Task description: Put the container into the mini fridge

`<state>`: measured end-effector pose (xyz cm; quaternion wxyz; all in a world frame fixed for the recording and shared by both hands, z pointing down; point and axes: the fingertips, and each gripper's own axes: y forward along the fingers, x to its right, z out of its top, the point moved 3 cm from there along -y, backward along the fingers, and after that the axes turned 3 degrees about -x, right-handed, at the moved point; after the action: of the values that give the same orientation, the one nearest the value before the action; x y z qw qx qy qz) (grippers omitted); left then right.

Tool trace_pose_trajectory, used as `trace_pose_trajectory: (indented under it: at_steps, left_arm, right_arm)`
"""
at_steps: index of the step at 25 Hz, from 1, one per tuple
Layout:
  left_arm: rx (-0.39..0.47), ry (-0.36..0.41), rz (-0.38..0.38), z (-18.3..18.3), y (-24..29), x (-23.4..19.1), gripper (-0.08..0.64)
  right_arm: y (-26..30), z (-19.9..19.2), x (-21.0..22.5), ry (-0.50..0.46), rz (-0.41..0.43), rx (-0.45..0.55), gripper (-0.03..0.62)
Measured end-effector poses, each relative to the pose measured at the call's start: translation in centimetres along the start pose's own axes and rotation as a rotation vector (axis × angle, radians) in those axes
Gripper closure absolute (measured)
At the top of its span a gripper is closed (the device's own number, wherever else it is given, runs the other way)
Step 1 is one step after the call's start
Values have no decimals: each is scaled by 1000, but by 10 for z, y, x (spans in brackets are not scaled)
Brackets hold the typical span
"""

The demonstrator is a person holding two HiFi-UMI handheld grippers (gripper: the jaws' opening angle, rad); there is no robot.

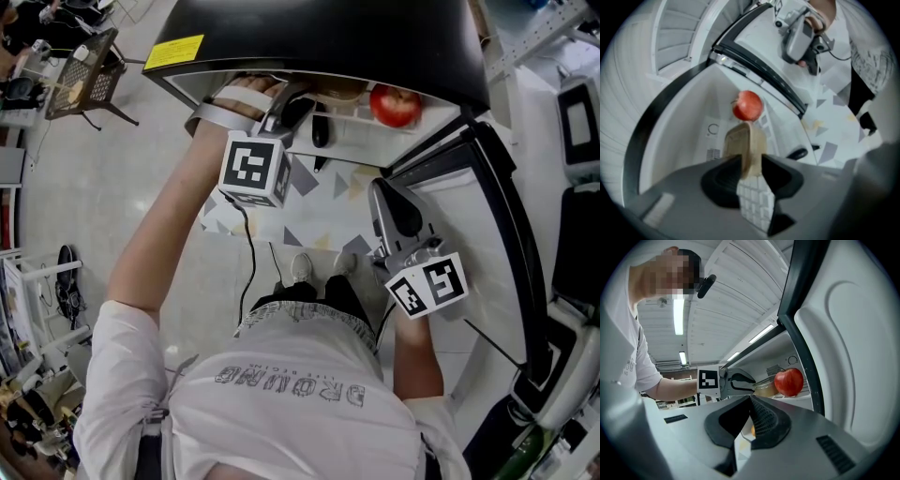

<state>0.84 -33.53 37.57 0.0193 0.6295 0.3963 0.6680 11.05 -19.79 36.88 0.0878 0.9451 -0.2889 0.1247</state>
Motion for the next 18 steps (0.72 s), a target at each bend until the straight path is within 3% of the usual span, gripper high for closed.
trace_pose_trajectory:
  at_steps: [4, 10, 18]
  left_arm:
    - [34, -82, 66, 0, -15, -5, 431]
    - [109, -285, 163, 0, -50, -10, 512]
    - [188, -497, 201, 1, -92, 3, 551]
  right_arm:
    - [-1, 2, -4, -11, 0, -4, 589]
    - [-3, 6, -15, -39, 7, -11, 589]
    - [-8, 12, -37, -77, 16, -13, 589]
